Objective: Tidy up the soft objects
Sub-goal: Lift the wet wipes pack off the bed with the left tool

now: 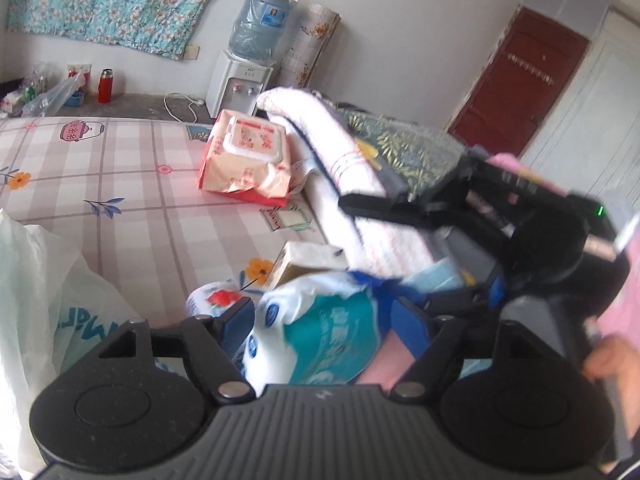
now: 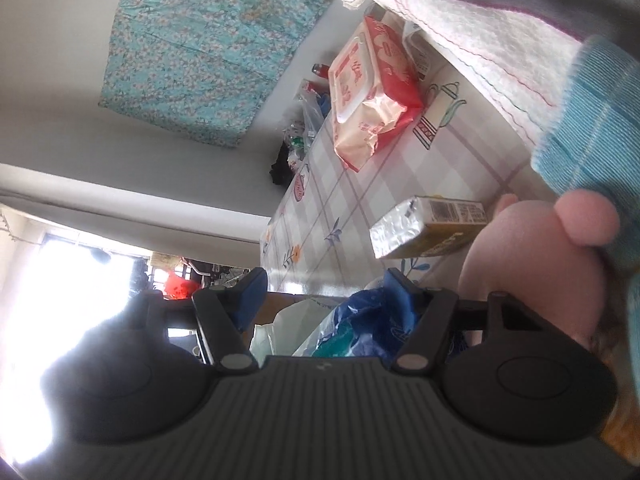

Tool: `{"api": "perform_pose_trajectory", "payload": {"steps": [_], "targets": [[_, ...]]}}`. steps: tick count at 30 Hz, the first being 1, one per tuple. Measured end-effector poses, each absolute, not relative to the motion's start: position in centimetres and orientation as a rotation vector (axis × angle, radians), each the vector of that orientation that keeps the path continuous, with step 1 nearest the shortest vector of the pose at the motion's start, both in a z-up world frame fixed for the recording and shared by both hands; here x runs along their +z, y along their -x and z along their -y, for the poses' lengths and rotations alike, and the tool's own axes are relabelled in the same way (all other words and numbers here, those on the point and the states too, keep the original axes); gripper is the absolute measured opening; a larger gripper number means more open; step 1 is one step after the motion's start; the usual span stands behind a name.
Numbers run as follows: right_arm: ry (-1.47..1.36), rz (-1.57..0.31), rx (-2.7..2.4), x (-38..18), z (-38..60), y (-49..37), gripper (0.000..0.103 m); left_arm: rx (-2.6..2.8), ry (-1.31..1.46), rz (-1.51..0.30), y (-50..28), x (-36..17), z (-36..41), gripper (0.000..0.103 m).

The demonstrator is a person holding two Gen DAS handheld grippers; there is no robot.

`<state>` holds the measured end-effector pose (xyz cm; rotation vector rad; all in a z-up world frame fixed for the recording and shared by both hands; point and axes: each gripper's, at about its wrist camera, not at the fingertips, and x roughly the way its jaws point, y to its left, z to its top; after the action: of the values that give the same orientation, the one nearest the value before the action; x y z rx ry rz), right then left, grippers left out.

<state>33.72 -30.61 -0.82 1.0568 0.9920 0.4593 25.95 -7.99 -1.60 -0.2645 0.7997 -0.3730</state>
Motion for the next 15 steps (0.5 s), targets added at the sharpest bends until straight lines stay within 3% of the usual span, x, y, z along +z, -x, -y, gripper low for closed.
{"api": "perform_pose_trajectory", "payload": {"steps": [6, 15], "targets": [[-0.976, -0.974, 0.49, -0.4, 30.0, -33.8, 0.064, -0.348, 0.116, -0.833, -25.4, -2.7, 9.1, 0.076], [-0.681, -0.956, 0.506, 0.9, 28.0, -32.0, 0.065, -0.354, -0.011, -0.82, -25.1, -3.5, 10.7, 0.061]]}}
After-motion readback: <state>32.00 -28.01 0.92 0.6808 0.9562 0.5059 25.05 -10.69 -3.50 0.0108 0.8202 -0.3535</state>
